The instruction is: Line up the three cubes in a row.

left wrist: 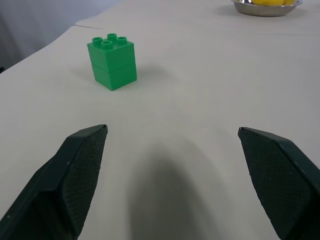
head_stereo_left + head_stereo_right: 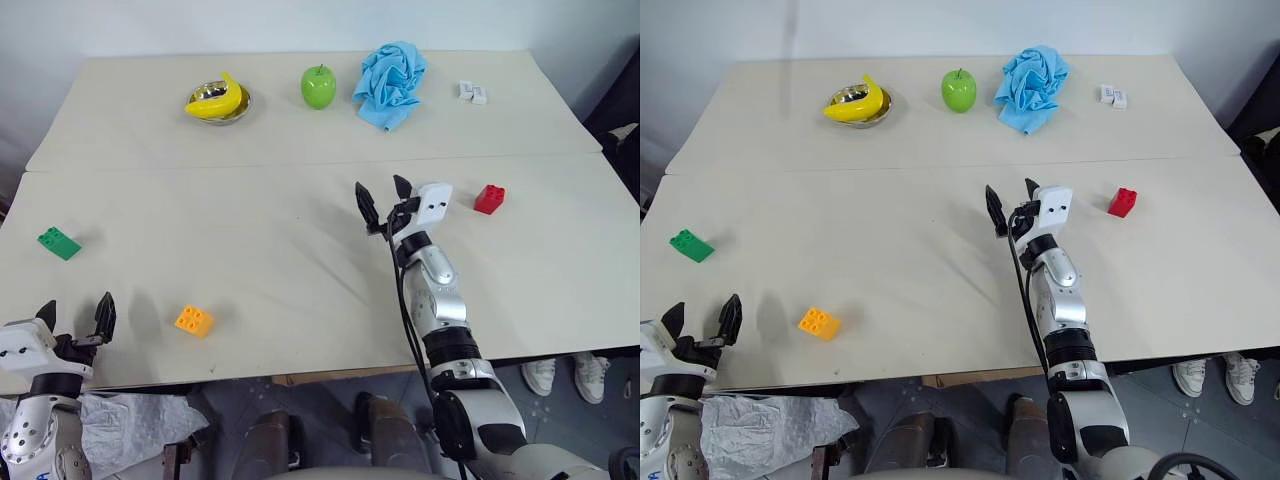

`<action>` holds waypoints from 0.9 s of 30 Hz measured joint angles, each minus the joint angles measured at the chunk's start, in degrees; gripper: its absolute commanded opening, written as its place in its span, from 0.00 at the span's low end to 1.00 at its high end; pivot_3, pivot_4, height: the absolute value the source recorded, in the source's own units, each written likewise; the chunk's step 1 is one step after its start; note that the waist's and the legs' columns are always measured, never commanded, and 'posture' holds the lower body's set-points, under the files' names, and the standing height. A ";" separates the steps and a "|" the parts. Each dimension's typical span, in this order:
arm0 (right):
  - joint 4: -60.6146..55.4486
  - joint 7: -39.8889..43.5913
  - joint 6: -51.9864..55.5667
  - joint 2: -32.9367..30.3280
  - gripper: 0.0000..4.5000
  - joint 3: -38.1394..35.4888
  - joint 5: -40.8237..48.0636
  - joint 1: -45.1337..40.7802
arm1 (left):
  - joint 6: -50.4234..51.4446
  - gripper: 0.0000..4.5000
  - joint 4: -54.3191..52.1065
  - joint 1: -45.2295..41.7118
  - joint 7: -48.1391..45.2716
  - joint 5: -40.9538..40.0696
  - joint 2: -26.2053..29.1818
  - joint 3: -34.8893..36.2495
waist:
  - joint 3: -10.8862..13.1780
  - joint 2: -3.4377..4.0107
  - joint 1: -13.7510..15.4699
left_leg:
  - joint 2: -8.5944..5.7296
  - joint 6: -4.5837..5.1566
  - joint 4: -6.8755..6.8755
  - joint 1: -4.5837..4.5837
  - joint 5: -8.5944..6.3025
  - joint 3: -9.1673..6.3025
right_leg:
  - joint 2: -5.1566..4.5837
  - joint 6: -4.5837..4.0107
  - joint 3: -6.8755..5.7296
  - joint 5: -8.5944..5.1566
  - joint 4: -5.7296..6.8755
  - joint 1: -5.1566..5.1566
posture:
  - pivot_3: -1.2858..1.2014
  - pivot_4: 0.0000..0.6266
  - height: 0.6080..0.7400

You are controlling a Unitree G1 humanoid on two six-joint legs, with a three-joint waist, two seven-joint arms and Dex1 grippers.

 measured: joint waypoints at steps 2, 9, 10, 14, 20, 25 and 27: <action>0.00 -0.01 -0.01 0.00 1.00 0.00 0.00 0.00 | -0.16 0.99 0.00 0.02 0.25 0.84 0.00 0.00 | 0.00 0.00 0.00 | 0.00 0.00 0.00 0.00 0.00 0.00 | 0.00 0.00 0.00 0.00 0.00 0.00 | 0.52 0.24 1.00; -2.68 2.55 0.35 -0.31 1.00 0.24 1.10 0.77 | 0.58 0.99 -0.56 -0.18 -4.43 -5.23 1.36 0.68 | 0.00 0.00 0.07 | 0.01 0.00 0.00 -0.01 0.00 -0.02 | 0.00 0.00 0.00 0.00 -0.01 -0.01 | 0.52 0.24 1.00; -4.85 3.99 1.12 -0.76 1.00 0.36 2.26 1.52 | 1.30 0.99 -1.18 -0.25 -5.67 -6.57 2.47 0.84 | 0.00 0.00 0.17 | 0.02 0.00 0.00 -0.02 0.00 -0.03 | 0.00 0.00 -0.01 0.00 -0.02 0.00 | 0.52 0.24 1.00; -21.53 10.40 10.58 -6.70 1.00 -0.14 11.78 8.25 | 7.88 0.99 -6.30 -4.86 -13.55 -10.94 15.99 0.23 | 0.03 0.01 1.45 | -0.11 0.01 0.04 -0.08 0.01 -0.26 | -0.06 -0.05 -0.03 -0.03 0.00 0.08 | 0.52 0.24 1.00; -42.48 13.46 23.48 -19.95 1.00 -3.05 18.85 20.66 | 14.61 0.99 -7.18 -20.22 -28.22 -11.71 25.73 -14.27 | -0.01 0.24 1.97 | -0.19 0.04 -0.32 0.12 -0.01 -0.06 | 0.02 -0.02 0.02 -0.01 -0.09 0.05 | 0.52 0.24 1.00; -54.66 14.21 27.52 -27.78 1.00 -14.38 22.83 37.65 | 14.03 0.99 0.16 -34.13 -37.06 -7.35 24.08 -25.99 | -0.01 0.24 2.18 | -0.26 -0.09 -0.52 0.11 -0.04 0.15 | 0.41 -0.04 -0.07 -0.03 -0.32 0.01 | 0.52 0.24 1.00; -55.97 15.01 27.06 -28.51 1.00 -19.09 22.63 45.46 | 12.08 0.99 4.39 -38.87 -39.18 -5.09 21.90 -28.75 | -0.01 0.22 2.20 | -0.21 -0.15 -0.53 0.10 -0.04 0.50 | 0.52 -0.03 -0.06 -0.04 -0.42 0.03 | 0.52 0.24 1.00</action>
